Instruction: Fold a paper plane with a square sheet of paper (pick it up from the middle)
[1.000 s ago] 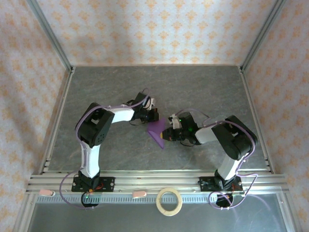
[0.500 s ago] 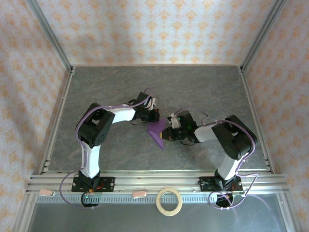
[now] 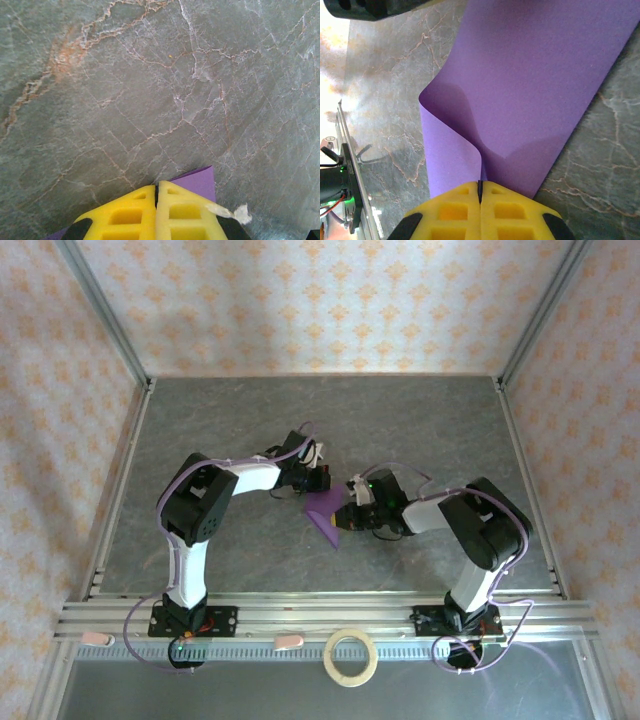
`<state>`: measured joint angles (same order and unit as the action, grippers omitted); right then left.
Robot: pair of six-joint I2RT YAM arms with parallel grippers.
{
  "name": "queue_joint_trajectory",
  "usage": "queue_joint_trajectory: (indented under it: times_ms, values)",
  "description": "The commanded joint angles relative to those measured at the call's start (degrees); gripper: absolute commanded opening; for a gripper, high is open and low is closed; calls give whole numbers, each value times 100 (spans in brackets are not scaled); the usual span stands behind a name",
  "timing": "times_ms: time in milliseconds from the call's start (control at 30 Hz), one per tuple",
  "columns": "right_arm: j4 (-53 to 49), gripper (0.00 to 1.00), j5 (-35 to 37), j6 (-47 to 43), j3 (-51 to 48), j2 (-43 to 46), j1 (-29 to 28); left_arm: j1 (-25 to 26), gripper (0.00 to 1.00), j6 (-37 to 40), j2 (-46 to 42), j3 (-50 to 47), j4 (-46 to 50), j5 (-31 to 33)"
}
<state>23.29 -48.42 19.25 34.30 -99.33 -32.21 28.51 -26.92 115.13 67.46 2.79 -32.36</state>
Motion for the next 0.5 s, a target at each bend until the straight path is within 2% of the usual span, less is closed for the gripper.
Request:
queue_joint_trajectory:
  times_ms: [0, 467]
  values:
    - [100, 0, 413, -137, 133, -133, -32, 61, 0, 76, 142, -87, 591, 331]
    - [169, 0, 404, -161, 77, 172, -31, 61, 0, 55, 98, -83, 618, 437]
